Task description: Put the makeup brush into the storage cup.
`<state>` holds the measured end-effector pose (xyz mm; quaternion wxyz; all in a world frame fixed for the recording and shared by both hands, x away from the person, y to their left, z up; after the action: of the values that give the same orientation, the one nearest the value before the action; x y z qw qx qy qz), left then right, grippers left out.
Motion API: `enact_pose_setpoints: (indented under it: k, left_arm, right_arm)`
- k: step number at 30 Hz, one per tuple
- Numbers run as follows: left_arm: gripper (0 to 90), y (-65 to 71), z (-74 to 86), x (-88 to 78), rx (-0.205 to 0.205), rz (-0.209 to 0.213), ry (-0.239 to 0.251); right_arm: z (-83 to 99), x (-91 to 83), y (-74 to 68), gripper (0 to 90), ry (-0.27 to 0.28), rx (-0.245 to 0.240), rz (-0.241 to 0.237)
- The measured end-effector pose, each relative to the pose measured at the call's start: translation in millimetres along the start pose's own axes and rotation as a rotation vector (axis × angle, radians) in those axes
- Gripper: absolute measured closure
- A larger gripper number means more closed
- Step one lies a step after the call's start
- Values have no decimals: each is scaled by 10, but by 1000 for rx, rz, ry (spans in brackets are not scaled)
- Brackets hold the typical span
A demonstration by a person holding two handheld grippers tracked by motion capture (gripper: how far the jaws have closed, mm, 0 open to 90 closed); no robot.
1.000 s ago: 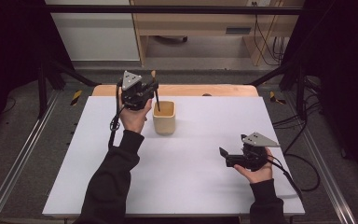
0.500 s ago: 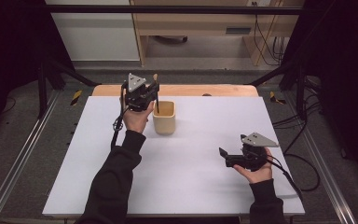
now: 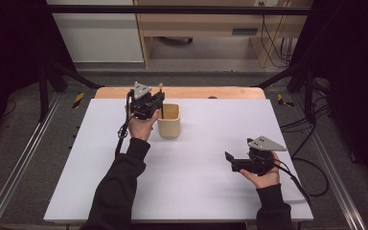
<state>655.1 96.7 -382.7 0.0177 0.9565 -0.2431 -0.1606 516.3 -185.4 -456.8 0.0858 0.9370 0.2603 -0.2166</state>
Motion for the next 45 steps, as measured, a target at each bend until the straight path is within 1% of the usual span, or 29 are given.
enact_pose_setpoints:
  k: [4,7,17,26,45]
  left_arm:
    - [827,-1,56,6,2,0,-12]
    - [827,-7,93,12,-9,3,-19]
    - [827,-2,185,33,-4,1,-45]
    - [826,-14,309,87,-5,-8,-77]
    - [820,-27,453,139,-9,-13,-120]
  right_arm:
    - [4,6,-4,43,-2,-5,0]
    - [5,10,-5,43,-2,-5,-1]
    - [6,10,-5,43,-2,-6,0]
    - [6,8,-8,43,-2,-4,0]
    - [2,6,-12,42,0,-3,-2]
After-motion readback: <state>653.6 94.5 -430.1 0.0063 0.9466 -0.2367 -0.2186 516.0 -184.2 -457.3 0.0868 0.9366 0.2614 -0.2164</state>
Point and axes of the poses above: each handheld gripper's, and its own axes: x roughly forward along the jaws, z roughly out of its underside, y roughly to its right, the point moved 8 cm from there along x, roughly forward along the jaws, and after that the axes turned 3 degrees about -x, right-handed, at the moved point
